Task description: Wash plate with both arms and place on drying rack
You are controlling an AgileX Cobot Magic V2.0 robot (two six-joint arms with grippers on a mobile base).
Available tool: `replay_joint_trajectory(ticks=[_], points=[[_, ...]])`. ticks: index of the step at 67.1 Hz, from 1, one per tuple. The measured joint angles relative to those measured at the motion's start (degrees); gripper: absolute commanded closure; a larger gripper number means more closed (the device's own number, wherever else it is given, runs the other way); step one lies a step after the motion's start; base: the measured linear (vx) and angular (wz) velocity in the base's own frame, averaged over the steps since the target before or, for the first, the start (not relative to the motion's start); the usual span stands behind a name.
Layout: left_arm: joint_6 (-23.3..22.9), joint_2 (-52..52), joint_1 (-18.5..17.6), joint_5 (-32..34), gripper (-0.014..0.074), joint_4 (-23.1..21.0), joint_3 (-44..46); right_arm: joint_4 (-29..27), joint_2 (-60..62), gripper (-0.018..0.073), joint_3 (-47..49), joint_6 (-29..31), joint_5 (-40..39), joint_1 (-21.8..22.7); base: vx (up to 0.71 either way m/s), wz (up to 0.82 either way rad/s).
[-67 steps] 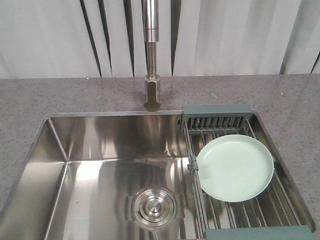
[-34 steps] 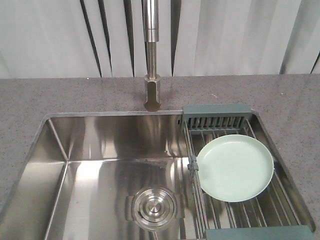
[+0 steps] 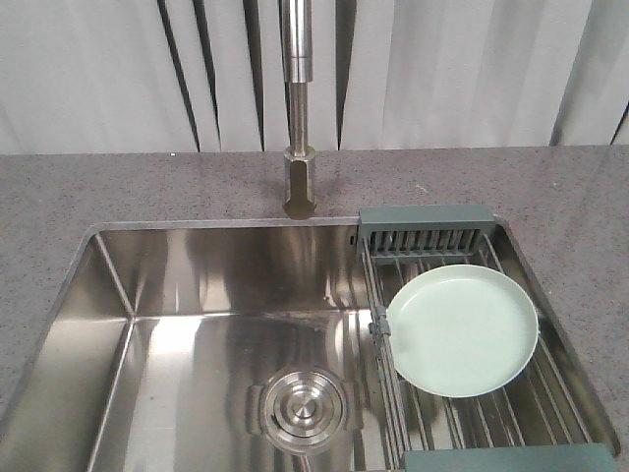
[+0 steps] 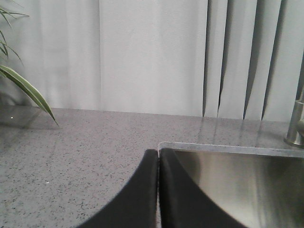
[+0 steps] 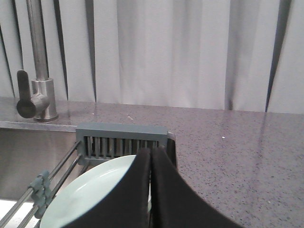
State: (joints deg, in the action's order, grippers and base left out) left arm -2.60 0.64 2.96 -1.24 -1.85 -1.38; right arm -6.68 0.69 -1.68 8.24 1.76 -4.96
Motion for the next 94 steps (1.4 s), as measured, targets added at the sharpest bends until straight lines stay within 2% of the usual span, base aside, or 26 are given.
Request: replay_joint_trajectory(ticks=[34, 44, 53, 94], points=[[0.00, 0.00, 0.00, 0.00, 0.0603, 0.00, -0.07, 0.10, 0.00, 0.0568, 0.00, -1.15, -0.13, -0.12, 0.00, 0.00], [0.00, 0.00, 0.00, 0.00, 0.0603, 0.00, -0.07, 6.68, 0.00, 0.0568, 0.00, -7.43, -0.07, -0.12, 0.00, 0.00], [0.00, 0.00, 0.00, 0.00, 0.0603, 0.00, -0.07, 8.50, 0.00, 0.0568, 0.00, -9.87, -0.02, -0.12, 0.00, 0.00], [0.00, 0.00, 0.00, 0.00, 0.0603, 0.00, -0.07, 7.62, 0.00, 0.0568, 0.00, -10.10, 0.25, -0.12, 0.00, 0.00]])
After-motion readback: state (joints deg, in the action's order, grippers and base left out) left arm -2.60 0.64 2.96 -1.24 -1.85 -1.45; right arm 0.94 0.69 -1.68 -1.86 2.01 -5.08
